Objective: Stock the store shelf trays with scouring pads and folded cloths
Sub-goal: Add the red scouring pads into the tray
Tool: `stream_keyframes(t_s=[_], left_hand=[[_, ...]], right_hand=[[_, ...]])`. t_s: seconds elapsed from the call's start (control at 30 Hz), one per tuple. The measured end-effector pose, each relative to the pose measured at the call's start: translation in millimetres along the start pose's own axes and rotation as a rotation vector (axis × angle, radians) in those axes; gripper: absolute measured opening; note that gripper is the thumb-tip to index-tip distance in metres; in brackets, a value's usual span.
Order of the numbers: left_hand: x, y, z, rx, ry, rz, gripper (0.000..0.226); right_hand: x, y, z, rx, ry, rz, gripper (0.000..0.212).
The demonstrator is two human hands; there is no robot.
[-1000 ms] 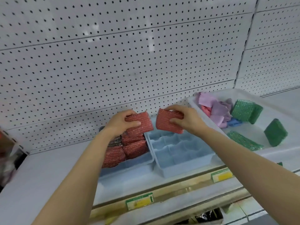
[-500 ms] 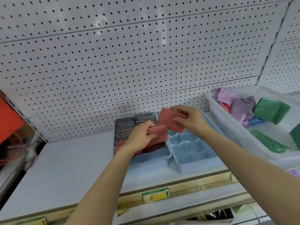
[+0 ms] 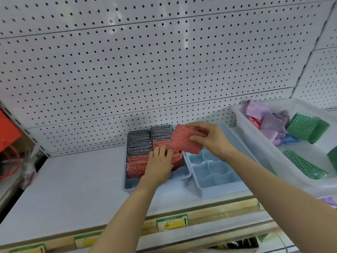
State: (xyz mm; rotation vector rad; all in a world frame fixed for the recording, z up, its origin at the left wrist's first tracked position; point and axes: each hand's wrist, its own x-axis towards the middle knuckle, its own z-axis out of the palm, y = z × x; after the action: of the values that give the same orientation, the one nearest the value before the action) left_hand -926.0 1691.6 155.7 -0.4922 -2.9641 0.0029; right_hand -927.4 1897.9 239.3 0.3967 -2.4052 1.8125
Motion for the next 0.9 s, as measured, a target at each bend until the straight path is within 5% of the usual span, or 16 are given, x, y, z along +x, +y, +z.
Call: stream_keyframes(t_s=[0.2, 0.4, 0.67, 0.8, 0.9], left_hand=[[-18, -34, -7, -0.041, 0.186, -0.04, 0.079], [-45, -69, 16, -0.068, -0.075, -0.244, 0.083], [-46, -68, 18, -0.06, -0.069, -0.214, 0.089], [-45, -67, 19, -0.064, -0.049, -0.207, 0.089], [-46, -66, 20, -0.049, -0.06, -0.21, 0.088]], right_hand=[[-5, 0, 13, -0.024, -0.102, 0.04, 0.033], [-6, 12, 68, -0.654, -0.248, -0.2, 0.033], [2, 29, 103, -0.851, -0.169, -0.169, 0.032], [-4, 43, 98, -1.222, -0.175, -0.3, 0.054], [-5, 37, 110, -1.418, -0.197, -0.232, 0.068]])
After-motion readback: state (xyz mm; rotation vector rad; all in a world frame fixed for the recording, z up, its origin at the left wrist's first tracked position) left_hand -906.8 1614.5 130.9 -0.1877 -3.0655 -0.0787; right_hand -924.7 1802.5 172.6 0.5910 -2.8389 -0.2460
